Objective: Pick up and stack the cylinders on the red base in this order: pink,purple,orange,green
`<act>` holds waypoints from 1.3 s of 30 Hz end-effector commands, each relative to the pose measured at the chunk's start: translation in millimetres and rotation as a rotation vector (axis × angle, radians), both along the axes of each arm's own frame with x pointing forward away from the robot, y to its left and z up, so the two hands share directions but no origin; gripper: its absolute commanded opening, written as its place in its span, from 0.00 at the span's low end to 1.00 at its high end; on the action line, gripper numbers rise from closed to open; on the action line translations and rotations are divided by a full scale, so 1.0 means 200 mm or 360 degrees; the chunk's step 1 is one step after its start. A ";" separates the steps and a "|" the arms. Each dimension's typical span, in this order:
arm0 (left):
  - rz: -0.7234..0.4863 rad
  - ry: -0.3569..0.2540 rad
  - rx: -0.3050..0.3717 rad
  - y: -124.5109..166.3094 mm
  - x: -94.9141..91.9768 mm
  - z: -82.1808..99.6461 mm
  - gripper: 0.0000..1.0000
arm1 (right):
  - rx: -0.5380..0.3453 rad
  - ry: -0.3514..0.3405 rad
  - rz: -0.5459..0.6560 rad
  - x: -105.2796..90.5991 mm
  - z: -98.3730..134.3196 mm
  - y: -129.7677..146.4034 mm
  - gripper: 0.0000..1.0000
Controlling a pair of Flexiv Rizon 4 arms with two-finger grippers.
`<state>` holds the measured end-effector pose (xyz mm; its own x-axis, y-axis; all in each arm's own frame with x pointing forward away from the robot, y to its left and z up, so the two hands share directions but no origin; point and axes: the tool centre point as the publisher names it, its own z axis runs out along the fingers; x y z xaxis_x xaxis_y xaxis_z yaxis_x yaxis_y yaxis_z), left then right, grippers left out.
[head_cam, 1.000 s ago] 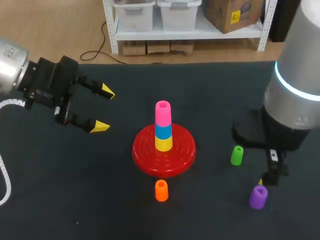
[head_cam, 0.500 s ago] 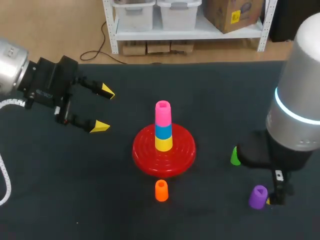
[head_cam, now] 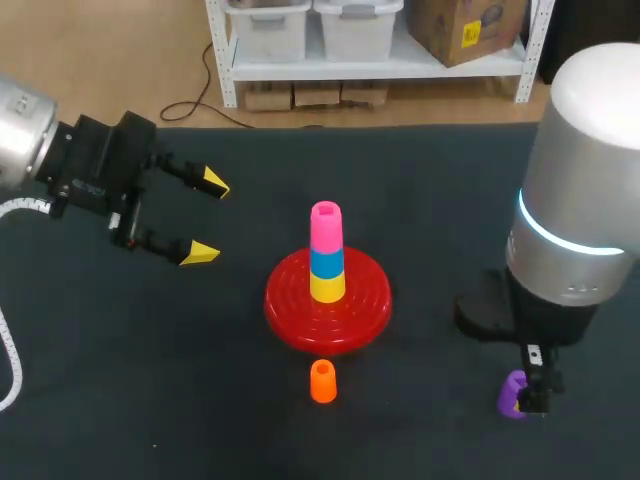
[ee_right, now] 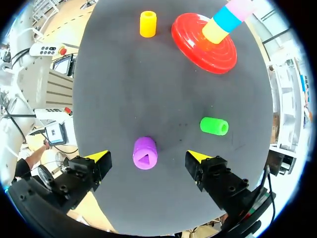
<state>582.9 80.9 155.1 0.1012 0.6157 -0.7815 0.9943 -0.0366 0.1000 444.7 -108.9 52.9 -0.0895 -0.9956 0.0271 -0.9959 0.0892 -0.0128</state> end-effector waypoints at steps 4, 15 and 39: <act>-0.0002 -0.0006 -0.0008 0.00 0.00 -0.01 1.00 | 0.0023 -0.0022 0.0008 -0.03 -0.01 -0.05 1.00; -0.0002 -0.0006 -0.0008 0.00 0.00 -0.01 1.00 | 0.0019 -0.0085 0.0030 -0.02 0.00 -0.04 1.00; -0.0002 -0.0006 -0.0008 0.00 0.00 -0.01 1.00 | -0.0049 0.0044 -0.0015 -0.02 -0.14 -0.07 1.00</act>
<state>582.9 80.9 155.1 0.1012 0.6157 -0.7815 0.9943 -0.0366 0.1000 435.3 -125.9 24.3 -0.0967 -0.9934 0.0621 -0.9953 0.0968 -0.0013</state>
